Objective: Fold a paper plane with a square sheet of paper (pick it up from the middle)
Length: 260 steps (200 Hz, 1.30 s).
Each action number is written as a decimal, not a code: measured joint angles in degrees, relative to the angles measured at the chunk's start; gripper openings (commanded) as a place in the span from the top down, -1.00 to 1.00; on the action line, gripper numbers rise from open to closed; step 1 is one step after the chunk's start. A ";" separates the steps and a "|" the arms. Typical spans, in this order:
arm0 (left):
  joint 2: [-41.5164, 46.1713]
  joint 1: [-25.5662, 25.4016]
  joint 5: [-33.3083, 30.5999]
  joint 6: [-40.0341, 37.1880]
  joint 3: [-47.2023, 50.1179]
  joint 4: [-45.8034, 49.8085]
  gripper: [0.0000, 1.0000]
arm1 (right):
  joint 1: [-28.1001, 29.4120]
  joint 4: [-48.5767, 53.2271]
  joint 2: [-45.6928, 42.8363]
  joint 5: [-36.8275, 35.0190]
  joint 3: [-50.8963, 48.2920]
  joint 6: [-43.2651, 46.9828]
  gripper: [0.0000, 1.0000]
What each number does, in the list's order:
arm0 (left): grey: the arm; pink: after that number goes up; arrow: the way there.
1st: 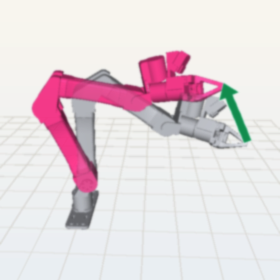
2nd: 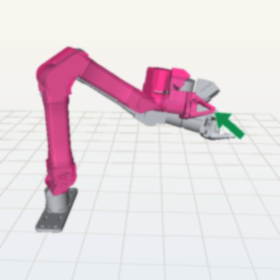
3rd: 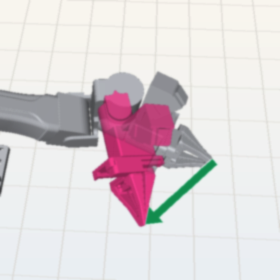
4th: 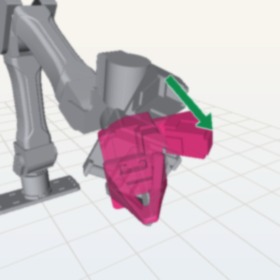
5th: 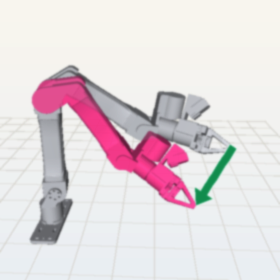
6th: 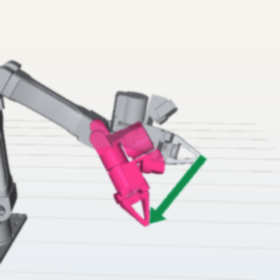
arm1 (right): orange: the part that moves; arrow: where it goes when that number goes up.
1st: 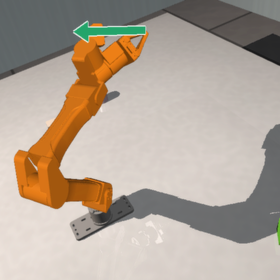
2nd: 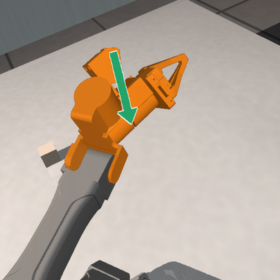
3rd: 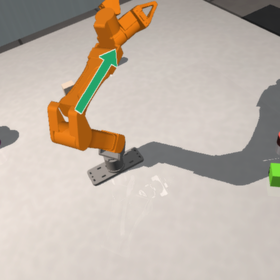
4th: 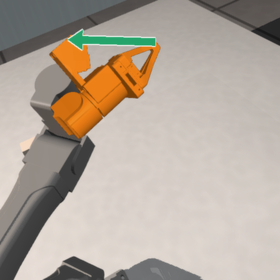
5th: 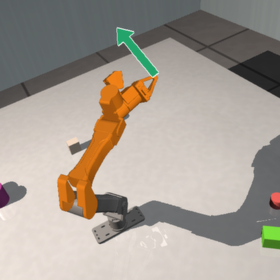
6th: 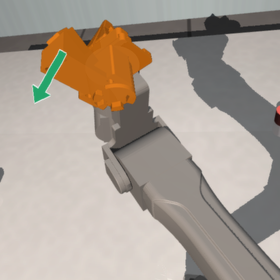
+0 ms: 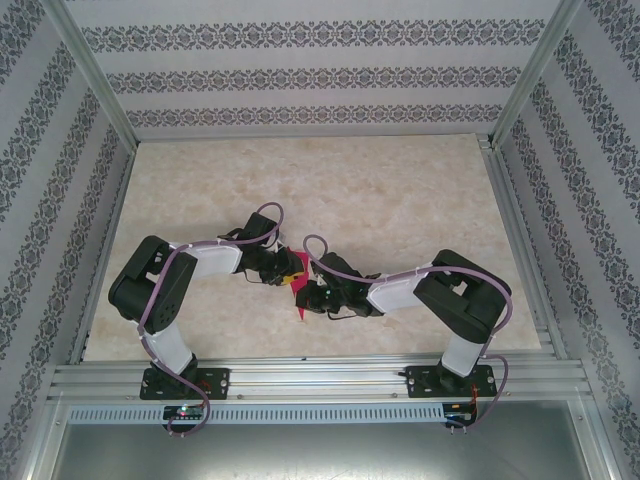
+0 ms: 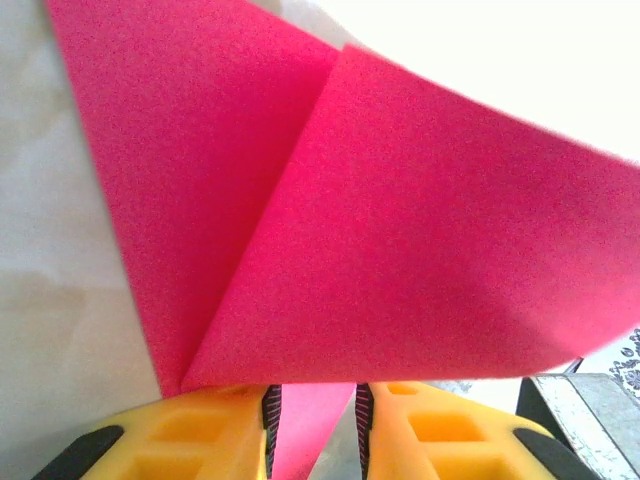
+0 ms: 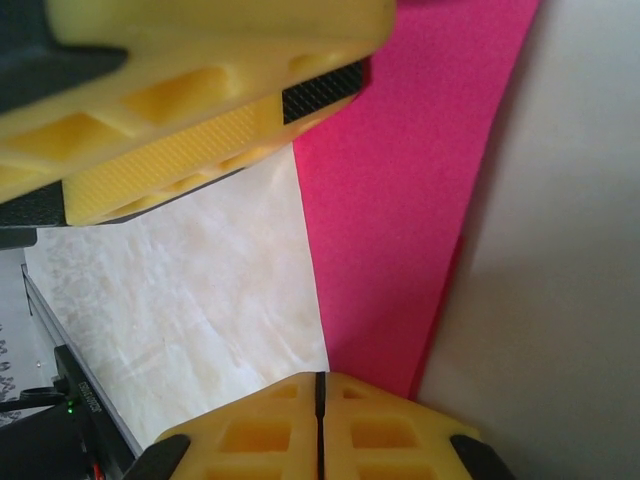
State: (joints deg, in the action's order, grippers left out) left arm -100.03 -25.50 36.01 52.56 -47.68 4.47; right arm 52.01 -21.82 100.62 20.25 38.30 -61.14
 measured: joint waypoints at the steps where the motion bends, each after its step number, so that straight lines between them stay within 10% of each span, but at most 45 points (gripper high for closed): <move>1: 0.00 -0.02 0.00 -0.02 0.00 0.00 0.38 | -0.02 0.00 0.00 0.02 0.00 0.00 0.84; 168: 0.55 0.00 -0.09 -0.33 -0.17 0.50 0.26 | -1.20 -1.36 2.27 0.24 1.86 0.09 1.00; 260: 11.91 0.00 -3.65 -6.25 -2.58 5.18 0.09 | -6.19 3.10 1.75 11.82 1.51 10.73 1.00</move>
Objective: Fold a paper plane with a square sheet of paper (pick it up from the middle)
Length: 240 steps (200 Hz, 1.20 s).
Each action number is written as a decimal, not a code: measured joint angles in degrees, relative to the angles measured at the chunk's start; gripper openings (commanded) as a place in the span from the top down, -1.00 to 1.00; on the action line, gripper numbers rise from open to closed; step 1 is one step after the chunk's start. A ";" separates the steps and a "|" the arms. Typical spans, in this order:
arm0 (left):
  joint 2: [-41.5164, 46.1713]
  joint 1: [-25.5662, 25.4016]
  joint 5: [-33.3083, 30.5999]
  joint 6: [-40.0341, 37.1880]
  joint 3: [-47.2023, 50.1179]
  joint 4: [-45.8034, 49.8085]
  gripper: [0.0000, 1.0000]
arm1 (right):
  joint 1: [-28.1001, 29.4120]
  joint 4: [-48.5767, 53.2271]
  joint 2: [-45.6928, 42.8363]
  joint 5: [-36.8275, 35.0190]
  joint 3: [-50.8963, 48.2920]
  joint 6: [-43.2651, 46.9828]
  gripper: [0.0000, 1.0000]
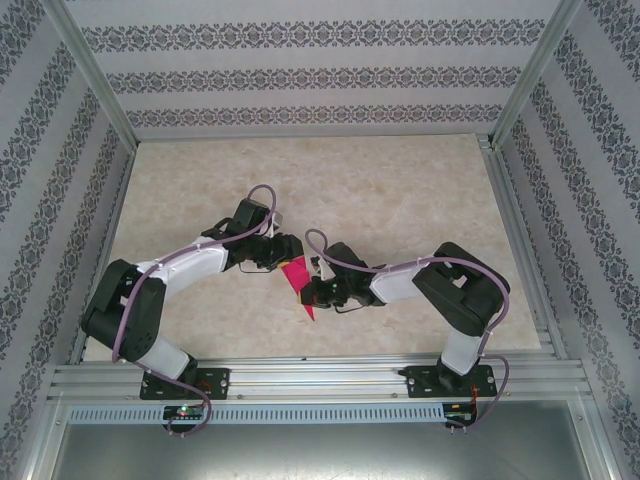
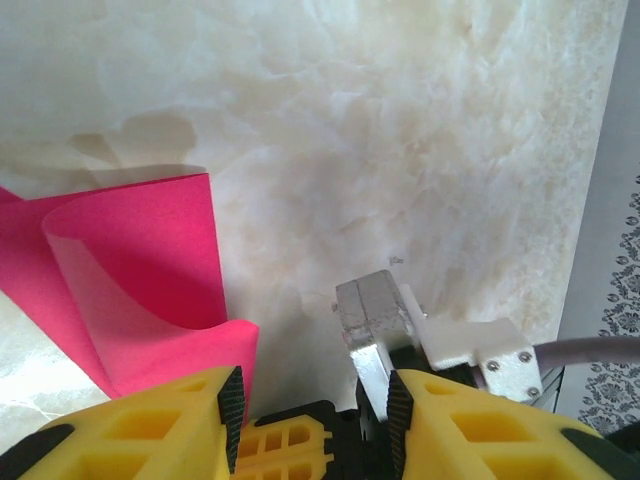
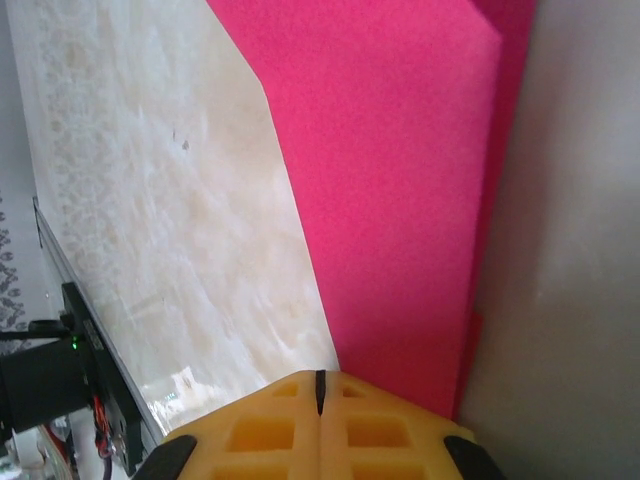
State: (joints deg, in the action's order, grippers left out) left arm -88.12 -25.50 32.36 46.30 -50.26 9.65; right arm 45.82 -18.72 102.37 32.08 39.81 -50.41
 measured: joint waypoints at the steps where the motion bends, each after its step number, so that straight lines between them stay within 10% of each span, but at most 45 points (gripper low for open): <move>1: 0.00 0.00 0.00 -0.02 0.00 0.00 0.09 | 0.00 0.07 0.00 0.02 0.02 0.07 1.00; 240: -10.56 -1.38 1.90 -2.62 2.93 -6.19 0.10 | -1.46 2.49 0.46 3.17 0.79 2.21 1.00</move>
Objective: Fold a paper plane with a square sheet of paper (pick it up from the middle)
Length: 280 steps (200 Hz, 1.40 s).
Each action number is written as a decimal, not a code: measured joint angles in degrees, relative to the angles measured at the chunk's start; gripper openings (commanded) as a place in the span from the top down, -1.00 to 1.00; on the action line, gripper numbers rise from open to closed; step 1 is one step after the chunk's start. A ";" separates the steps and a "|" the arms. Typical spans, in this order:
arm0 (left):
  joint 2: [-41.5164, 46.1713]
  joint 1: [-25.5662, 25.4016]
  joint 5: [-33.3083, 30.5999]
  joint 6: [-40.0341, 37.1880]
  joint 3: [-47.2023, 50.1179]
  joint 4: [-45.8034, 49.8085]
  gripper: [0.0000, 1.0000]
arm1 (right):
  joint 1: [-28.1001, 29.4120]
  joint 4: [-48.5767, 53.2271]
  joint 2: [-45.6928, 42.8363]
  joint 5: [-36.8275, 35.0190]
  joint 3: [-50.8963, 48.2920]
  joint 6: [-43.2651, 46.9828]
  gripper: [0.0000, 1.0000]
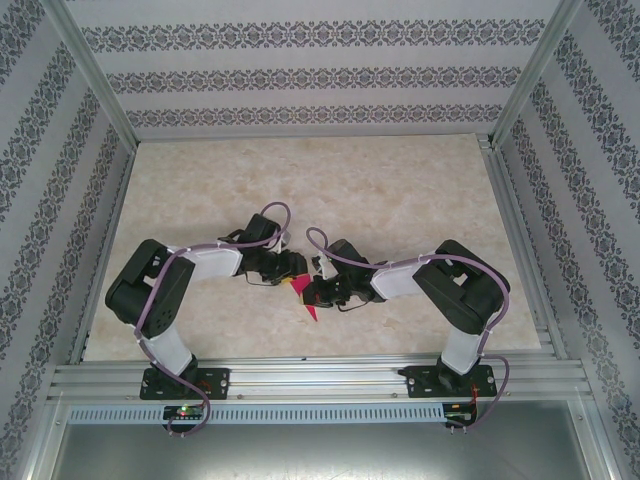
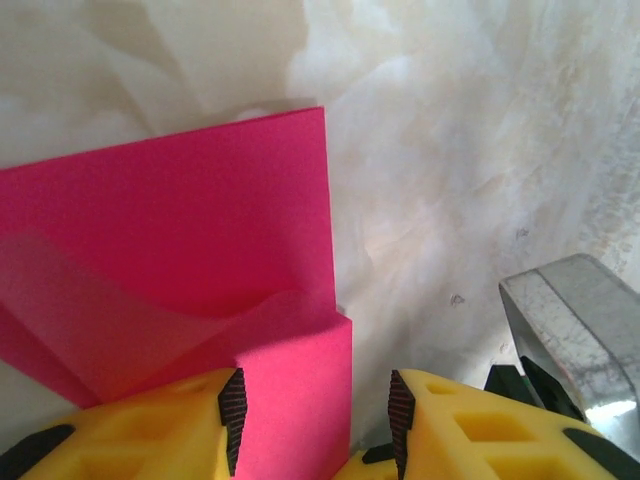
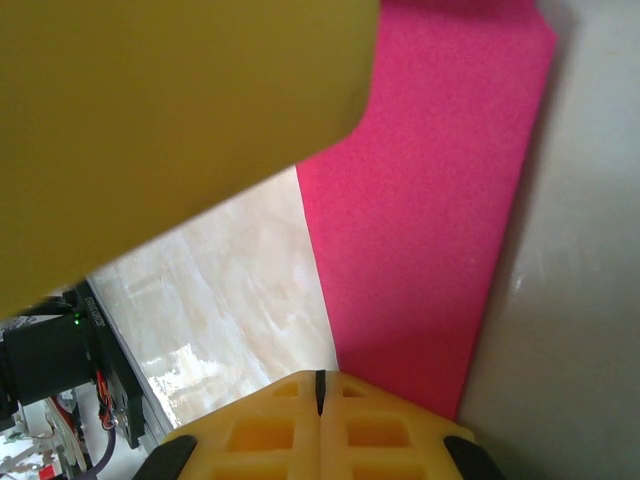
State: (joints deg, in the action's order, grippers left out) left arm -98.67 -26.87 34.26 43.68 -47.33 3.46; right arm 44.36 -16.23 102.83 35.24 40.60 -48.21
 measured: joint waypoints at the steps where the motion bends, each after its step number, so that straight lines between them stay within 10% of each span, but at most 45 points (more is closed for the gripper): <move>1: -0.04 0.00 0.00 0.00 -0.04 0.02 0.10 | 0.00 0.00 0.00 -0.02 0.00 0.00 1.00; 280: -5.18 17.33 3.48 -2.95 -10.34 5.46 0.06 | 0.00 0.24 0.00 -0.63 0.20 0.42 1.00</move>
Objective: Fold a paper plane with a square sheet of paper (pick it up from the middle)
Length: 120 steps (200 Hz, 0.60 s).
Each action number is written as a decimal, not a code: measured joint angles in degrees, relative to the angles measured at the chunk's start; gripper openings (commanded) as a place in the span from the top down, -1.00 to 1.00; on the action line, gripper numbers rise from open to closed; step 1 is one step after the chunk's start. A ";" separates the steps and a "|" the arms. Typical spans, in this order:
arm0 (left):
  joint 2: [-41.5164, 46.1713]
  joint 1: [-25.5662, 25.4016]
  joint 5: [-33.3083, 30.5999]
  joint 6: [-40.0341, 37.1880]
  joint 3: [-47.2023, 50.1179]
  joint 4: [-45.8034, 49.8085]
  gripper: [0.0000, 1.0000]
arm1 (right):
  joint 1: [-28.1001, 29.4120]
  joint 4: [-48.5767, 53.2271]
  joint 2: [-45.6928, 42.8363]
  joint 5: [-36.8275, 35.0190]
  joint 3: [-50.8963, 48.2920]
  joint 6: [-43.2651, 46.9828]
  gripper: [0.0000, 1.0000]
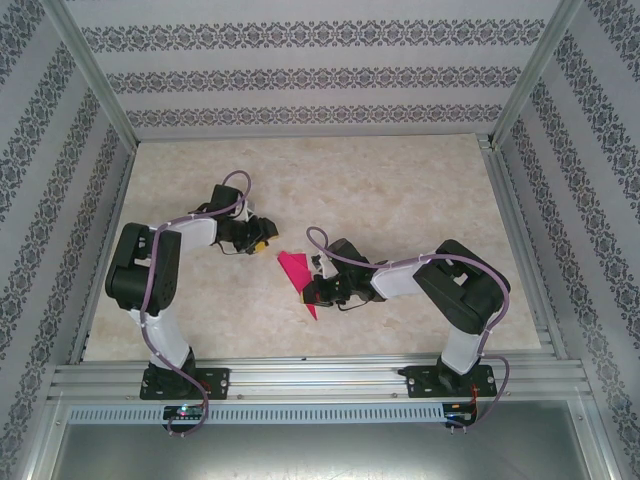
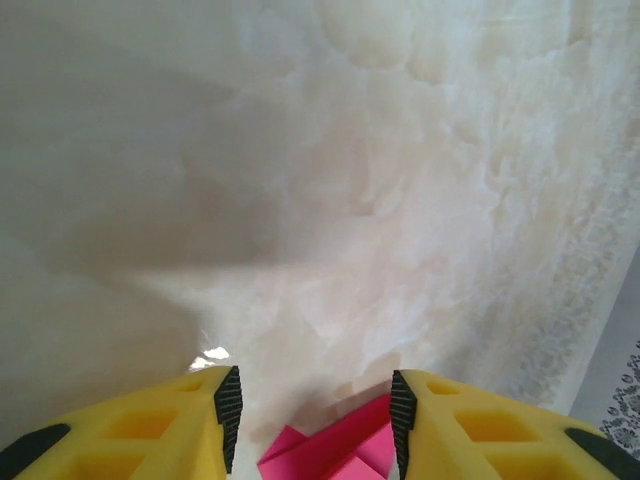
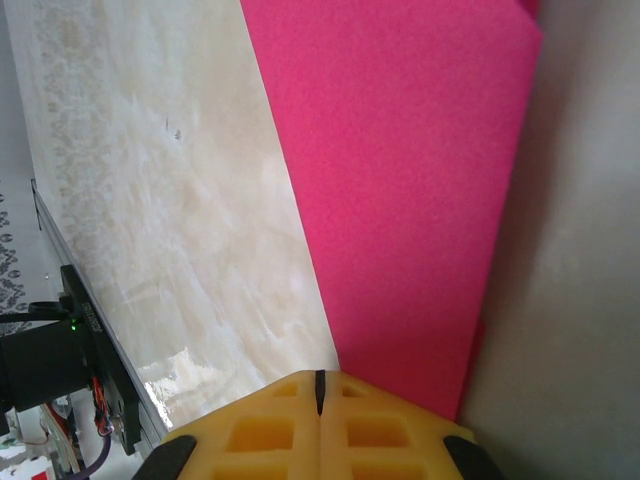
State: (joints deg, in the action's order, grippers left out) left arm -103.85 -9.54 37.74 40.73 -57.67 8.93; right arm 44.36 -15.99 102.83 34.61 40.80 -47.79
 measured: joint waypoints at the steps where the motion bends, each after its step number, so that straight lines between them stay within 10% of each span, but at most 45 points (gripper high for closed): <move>1: 0.11 0.00 0.00 0.00 0.00 0.02 0.06 | 0.00 0.00 0.00 0.00 0.00 0.00 1.00; 120: 2.62 -13.90 3.80 1.84 3.61 -1.81 0.33 | 0.04 1.86 -1.44 -4.31 0.35 -3.34 1.00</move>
State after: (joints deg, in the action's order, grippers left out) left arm -101.23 -23.44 41.54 42.57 -54.06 7.11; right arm 44.40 -14.13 101.38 30.30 41.15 -51.13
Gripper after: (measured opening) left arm 0.343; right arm 0.054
